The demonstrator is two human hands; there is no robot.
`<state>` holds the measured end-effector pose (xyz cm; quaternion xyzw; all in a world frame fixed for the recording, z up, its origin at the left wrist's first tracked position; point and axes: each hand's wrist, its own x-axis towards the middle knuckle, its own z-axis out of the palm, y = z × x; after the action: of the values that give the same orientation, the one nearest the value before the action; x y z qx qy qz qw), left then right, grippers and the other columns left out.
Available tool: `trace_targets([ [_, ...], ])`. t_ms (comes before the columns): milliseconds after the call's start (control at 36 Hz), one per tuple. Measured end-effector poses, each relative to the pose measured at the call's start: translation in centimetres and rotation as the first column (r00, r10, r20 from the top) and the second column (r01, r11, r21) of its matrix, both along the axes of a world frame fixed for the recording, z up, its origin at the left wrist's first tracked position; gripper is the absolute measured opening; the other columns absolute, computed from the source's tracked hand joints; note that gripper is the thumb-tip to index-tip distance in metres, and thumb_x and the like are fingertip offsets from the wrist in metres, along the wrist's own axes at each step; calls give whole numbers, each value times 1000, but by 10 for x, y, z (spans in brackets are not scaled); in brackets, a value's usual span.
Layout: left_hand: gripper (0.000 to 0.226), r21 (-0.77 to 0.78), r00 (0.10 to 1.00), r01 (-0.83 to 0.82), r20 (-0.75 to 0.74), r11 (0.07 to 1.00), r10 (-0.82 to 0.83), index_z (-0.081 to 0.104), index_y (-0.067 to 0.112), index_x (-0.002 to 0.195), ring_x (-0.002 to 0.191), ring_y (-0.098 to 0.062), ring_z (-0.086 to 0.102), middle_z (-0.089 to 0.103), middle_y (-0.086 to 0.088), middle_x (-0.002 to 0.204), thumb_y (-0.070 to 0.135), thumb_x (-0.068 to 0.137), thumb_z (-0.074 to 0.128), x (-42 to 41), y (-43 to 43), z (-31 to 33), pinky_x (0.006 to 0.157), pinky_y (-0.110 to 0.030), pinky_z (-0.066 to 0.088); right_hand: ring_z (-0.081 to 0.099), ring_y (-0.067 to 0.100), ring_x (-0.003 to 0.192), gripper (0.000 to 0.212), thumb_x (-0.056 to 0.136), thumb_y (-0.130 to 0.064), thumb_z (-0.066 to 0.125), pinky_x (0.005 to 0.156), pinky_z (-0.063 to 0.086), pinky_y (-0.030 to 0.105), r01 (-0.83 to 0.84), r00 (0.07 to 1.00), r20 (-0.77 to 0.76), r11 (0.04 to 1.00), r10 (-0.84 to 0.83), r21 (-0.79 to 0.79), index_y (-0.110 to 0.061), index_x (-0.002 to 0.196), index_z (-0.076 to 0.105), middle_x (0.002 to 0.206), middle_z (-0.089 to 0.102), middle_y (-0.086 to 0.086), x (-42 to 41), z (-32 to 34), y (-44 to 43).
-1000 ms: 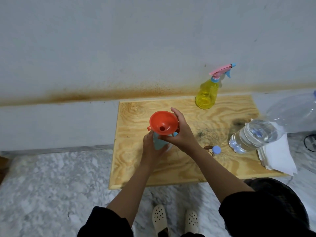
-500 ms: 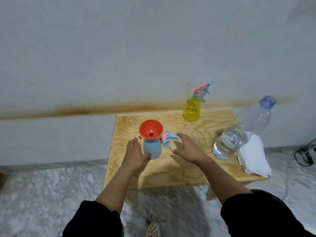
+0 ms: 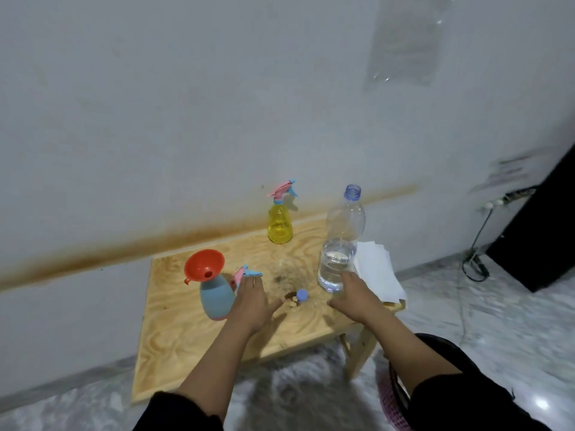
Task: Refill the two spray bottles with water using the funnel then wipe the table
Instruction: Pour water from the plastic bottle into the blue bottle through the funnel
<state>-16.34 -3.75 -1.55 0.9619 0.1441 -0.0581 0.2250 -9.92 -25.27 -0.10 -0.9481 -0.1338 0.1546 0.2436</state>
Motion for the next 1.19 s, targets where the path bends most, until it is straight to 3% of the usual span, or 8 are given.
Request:
trace_targets([
  [306, 91, -202, 908, 339, 326, 919, -264, 2, 4, 149, 146, -19, 1, 3, -10, 159, 47, 89, 56, 119, -79, 74, 115, -27, 6, 27, 22, 139, 92, 80, -42, 68, 108, 28, 31, 261, 965, 3, 963, -262, 62, -10, 147, 14, 152, 27, 8, 42, -26, -30],
  [472, 96, -269, 847, 453, 427, 850, -316, 2, 14, 150, 146, -15, 5, 6, -4, 159, 45, 84, 64, 150, -90, 63, 113, -26, 12, 31, 18, 138, 107, 68, -48, 75, 110, 33, 37, 351, 933, -21, 898, -359, 265, -14, 148, 13, 149, 31, 5, 68, -45, -13],
  [556, 94, -346, 842, 467, 454, 814, -290, 6, 22, 149, 142, -11, 15, 15, -1, 155, 43, 81, 68, 158, -88, 51, 111, -24, 21, 45, -5, 120, 91, 64, -32, 83, 102, 40, 22, 335, 924, 5, 814, -383, 475, -17, 138, 32, 126, 48, -5, 80, -52, -2],
  [667, 93, -443, 829, 479, 511, 758, -226, 15, 18, 148, 135, -10, 27, 27, -4, 146, 32, 78, 74, 166, -88, 44, 105, -14, 22, 46, 16, 128, 100, 62, -27, 87, 106, 41, 37, 281, 915, 108, 807, -388, 520, -11, 138, 25, 135, 45, 6, 90, -65, 13],
  [806, 97, -335, 761, 492, 615, 804, -209, 26, 3, 144, 127, -16, 40, 42, -15, 135, 43, 69, 72, 167, -88, 35, 104, -8, 28, 26, -19, 122, 104, 61, -26, 87, 98, 23, -2, 305, 897, 98, 764, -432, 569, -1, 141, 24, 131, 28, -21, 95, -80, 16],
  [889, 102, -346, 762, 485, 618, 804, -193, 23, 9, 146, 122, -14, 43, 42, -13, 134, 36, 67, 81, 166, -89, 34, 98, -4, 28, 30, -10, 125, 103, 64, -30, 84, 101, 24, 1, 335, 883, 91, 754, -460, 565, -3, 143, 24, 135, 33, -9, 98, -84, 19],
  [1056, 99, -402, 800, 403, 591, 822, -102, 18, 9, 148, 116, -13, 42, 40, -12, 131, 27, 72, 79, 166, -84, 40, 98, -19, 36, 48, 24, 126, 105, 61, -39, 85, 102, 44, 37, 247, 885, 204, 794, -418, 555, -1, 140, 28, 134, 48, 10, 103, -74, 23],
  [1194, 101, -614, 879, 299, 476, 730, 39, 6, 44, 144, 125, -17, 41, 30, 3, 141, 37, 73, 78, 158, -62, 60, 100, -39, 44, 41, 3, 123, 100, 56, -33, 89, 103, 33, 10, 93, 906, 288, 811, -309, 577, -4, 136, 37, 130, 46, 0, 104, -55, 24],
])
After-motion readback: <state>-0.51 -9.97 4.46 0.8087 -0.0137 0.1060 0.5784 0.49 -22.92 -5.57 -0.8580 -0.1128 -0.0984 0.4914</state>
